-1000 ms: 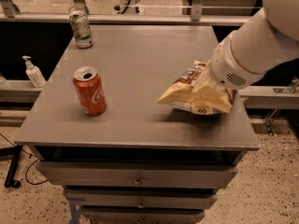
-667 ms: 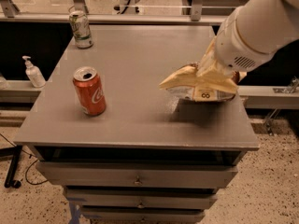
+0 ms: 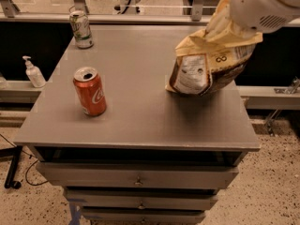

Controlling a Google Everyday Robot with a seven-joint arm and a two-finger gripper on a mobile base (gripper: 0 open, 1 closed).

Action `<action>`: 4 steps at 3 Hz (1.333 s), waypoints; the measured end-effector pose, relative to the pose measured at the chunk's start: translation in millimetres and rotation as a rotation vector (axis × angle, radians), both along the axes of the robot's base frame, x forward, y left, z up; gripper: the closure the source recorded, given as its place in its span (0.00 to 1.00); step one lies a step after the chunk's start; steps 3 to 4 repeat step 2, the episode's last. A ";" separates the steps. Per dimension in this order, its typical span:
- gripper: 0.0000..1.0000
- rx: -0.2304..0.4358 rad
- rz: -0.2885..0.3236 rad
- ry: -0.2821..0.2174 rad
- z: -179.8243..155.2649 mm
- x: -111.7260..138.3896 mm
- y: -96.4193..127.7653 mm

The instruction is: Pick brown chip bag

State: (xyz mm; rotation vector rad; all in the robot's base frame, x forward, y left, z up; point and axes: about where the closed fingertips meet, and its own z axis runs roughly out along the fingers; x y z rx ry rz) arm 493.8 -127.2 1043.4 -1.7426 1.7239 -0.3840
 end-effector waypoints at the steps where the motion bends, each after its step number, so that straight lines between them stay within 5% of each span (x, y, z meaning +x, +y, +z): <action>1: 1.00 -0.014 0.026 -0.105 53.7 9.8 -7.1; 4: 1.00 -0.015 0.029 -0.117 60.1 6.0 -4.4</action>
Offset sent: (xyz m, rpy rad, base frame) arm 0.0302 -0.0228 0.0608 0.0035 -0.1056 0.0080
